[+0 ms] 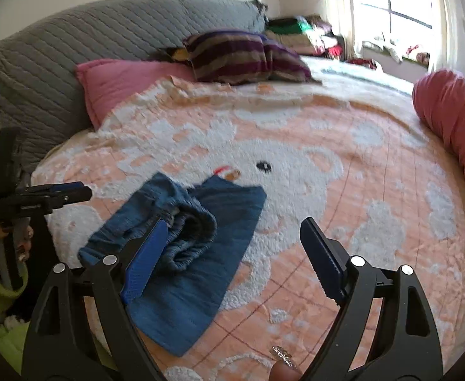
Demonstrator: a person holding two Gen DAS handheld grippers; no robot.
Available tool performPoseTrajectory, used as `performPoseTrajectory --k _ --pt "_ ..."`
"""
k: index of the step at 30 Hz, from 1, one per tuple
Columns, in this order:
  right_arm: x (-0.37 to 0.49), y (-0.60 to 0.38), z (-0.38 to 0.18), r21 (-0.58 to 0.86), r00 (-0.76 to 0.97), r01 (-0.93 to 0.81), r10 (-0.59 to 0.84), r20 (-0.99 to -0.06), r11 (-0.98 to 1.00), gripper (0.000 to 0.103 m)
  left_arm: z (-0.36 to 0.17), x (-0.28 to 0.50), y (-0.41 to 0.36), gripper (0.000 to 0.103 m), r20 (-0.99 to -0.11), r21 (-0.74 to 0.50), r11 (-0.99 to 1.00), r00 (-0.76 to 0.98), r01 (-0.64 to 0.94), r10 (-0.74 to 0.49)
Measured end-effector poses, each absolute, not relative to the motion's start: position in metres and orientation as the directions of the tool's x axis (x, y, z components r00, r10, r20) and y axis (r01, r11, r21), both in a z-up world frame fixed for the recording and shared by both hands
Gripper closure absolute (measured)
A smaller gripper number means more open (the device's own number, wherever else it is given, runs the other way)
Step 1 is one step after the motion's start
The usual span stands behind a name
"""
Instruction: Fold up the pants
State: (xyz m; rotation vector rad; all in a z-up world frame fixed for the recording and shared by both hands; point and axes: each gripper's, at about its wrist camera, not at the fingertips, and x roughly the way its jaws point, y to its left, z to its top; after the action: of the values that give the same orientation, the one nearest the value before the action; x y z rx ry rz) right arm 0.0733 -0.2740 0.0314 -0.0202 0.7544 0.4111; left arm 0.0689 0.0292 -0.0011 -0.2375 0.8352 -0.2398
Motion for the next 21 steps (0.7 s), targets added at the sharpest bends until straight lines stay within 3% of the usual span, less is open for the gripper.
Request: performPoseTrajectory --k 7,21 --pt "0.097 -0.275 -0.002 0.239 0.551 -0.336 0.396 -0.735 0.911 0.024 -0.024 0.079 0.014 0.038 -0.733 -0.322 0.937 0.59 0.14 -0.339" --pt "0.136 -0.261 -0.05 0.364 0.396 -0.292 0.458 -0.796 0.885 0.048 -0.049 0.102 -0.001 0.038 -0.761 -0.36 0.921 0.526 0.147 -0.381"
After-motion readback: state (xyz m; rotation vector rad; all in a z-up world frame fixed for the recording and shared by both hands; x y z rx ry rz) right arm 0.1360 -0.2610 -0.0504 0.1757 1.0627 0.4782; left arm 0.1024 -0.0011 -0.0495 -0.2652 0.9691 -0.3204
